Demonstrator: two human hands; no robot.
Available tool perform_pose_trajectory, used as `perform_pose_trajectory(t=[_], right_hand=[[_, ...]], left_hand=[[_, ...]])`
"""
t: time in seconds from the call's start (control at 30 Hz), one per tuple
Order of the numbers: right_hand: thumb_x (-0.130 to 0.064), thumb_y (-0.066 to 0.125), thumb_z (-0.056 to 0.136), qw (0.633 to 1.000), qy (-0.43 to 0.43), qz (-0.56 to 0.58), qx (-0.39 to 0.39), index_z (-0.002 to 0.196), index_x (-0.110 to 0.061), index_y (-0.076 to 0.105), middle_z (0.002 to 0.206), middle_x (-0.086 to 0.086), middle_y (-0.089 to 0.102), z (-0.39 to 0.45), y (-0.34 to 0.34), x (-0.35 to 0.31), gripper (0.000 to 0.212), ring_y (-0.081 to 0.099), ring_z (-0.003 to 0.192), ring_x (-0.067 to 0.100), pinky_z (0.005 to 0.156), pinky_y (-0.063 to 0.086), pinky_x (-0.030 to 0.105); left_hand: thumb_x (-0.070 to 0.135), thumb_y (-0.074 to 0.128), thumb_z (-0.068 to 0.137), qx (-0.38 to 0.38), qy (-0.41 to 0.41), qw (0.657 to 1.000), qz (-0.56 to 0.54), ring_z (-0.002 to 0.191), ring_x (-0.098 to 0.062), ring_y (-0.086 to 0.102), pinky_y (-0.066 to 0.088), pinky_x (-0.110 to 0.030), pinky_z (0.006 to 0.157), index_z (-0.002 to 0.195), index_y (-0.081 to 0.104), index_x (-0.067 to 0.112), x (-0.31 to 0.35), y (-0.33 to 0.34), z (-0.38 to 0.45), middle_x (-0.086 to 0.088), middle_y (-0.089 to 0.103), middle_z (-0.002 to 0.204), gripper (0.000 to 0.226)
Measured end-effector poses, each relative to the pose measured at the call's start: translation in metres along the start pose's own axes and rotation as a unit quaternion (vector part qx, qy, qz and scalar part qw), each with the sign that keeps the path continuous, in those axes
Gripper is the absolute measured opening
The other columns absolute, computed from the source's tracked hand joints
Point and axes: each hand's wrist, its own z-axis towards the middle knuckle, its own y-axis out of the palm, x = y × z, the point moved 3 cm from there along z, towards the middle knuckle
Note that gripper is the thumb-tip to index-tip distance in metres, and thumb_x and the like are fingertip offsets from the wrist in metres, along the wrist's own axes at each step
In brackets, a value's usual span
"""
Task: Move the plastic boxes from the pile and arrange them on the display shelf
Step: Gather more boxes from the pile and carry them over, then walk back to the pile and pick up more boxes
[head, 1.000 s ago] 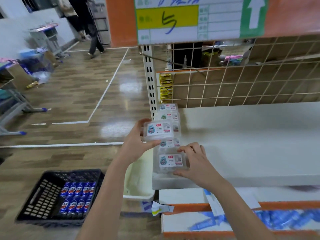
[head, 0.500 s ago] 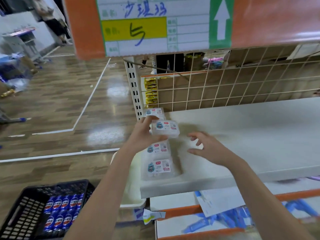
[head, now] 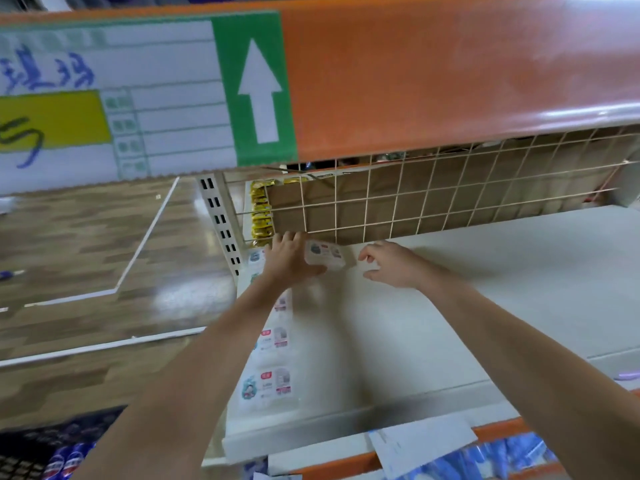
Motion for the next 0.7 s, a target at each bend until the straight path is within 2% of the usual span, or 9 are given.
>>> perform_pose_trajectory(t=[0.13,0.3,0.47,0.7], right_hand=[[-0.026,0.058,0.091,0.999,-0.006,-0.036,-0.002,0.125,-0.017,0.053,0.127,0.005,0.049,0.019,0.0,-0.001,0.036,0.051,0.115,0.022,0.095,0.04,0.03],[-0.025,0.052,0.093,0.998,-0.016,-0.061,-0.01,0.126,-0.018,0.051,0.128,0.005,0.046,0.032,0.0,-0.012,0.034,0.046,0.12,0.023,0.098,0.04,0.034],[-0.026,0.051,0.094,0.996,-0.02,-0.081,-0.029,0.128,-0.018,0.05,0.13,0.005,0.046,0.038,0.0,-0.017,0.035,0.044,0.121,0.024,0.1,0.039,0.036],[-0.024,0.048,0.095,0.994,-0.011,-0.104,-0.035,0.13,-0.017,0.048,0.13,0.006,0.045,0.036,0.0,-0.021,0.036,0.042,0.122,0.024,0.098,0.038,0.035]], left_hand=[[0.061,0.064,0.074,-0.036,-0.004,0.996,0.078,0.122,-0.03,0.037,0.031,-0.04,0.098,0.134,0.043,0.017,0.0,0.004,0.009,-0.008,0.049,0.133,0.077],[0.066,0.057,0.077,-0.056,-0.006,0.99,0.128,0.126,-0.029,0.034,0.028,-0.04,0.102,0.133,0.049,0.019,-0.002,0.002,0.01,-0.01,0.047,0.133,0.073],[0.069,0.054,0.078,-0.043,-0.011,0.988,0.146,0.125,-0.03,0.035,0.028,-0.04,0.102,0.132,0.05,0.02,-0.01,0.001,0.011,-0.009,0.048,0.132,0.072],[0.061,0.057,0.081,-0.014,-0.005,0.99,0.139,0.123,-0.029,0.037,0.029,-0.039,0.101,0.129,0.049,0.017,-0.01,0.0,0.008,-0.008,0.053,0.129,0.066]])
